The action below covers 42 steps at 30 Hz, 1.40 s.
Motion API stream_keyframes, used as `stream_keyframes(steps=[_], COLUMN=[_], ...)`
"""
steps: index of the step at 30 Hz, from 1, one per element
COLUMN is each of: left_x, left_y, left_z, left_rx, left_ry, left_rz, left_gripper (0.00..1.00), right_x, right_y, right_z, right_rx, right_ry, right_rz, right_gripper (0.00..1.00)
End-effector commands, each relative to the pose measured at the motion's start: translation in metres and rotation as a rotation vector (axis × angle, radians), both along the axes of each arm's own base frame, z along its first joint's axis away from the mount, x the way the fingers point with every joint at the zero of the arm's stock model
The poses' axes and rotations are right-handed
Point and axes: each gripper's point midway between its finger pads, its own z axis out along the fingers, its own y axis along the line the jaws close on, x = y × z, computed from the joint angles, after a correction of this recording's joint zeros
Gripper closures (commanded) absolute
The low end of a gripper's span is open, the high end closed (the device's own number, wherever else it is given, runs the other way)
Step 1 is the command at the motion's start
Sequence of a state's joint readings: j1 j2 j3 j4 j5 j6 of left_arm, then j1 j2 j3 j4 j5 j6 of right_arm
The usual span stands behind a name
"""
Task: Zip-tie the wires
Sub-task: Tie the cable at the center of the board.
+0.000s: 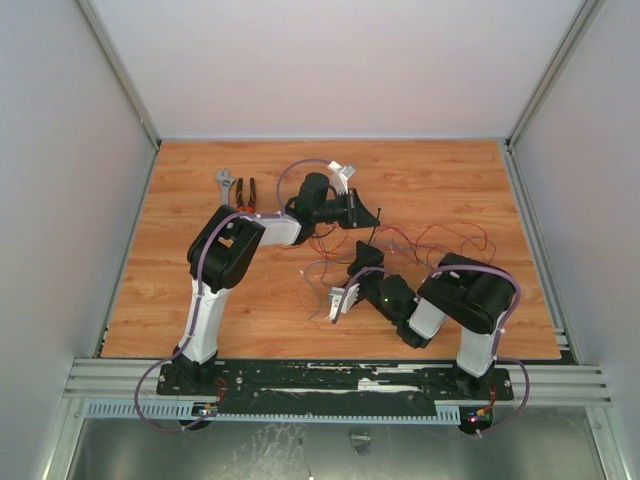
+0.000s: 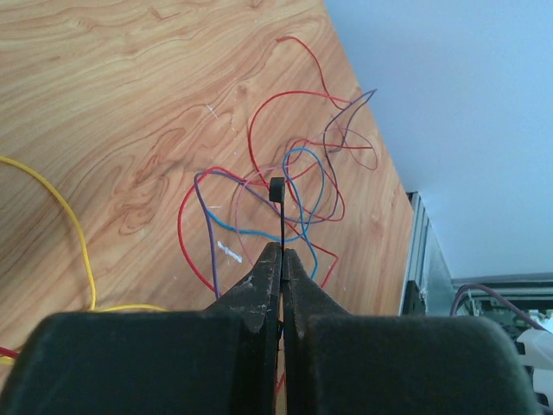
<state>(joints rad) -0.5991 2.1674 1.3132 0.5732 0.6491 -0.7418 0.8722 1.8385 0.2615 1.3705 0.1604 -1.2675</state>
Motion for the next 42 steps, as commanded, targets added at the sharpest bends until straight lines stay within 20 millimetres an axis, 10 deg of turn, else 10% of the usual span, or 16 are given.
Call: stream_keyframes(steps=[1, 13, 24, 42], left_x=[0.001, 0.002, 0.002, -0.007], left_y=[-0.006, -0.006, -0.006, -0.009], left_z=[0.021, 0.018, 0.016, 0.034], left_rx=[-0.032, -0.026, -0.018, -0.042], left_ry=[-0.039, -0.032, -0.033, -0.096], left_rz=[-0.020, -0.019, -0.022, -0.101], left_gripper=[1.00, 1.00, 1.00, 1.00], right_x=[-0.008, -0.016, -0.017, -0.023], right_y=[-0.002, -0.003, 0.002, 0.010], right_z=[0.002, -0.005, -0.001, -0.006], right_rx=[0.037, 0.041, 0.135, 0.260], right_ry=[0.022, 0.089, 0.169, 0.805], right_rz=[-0.011, -0.027, -0.048, -0.041], right_gripper=[0.05, 0.44, 1.00, 1.00])
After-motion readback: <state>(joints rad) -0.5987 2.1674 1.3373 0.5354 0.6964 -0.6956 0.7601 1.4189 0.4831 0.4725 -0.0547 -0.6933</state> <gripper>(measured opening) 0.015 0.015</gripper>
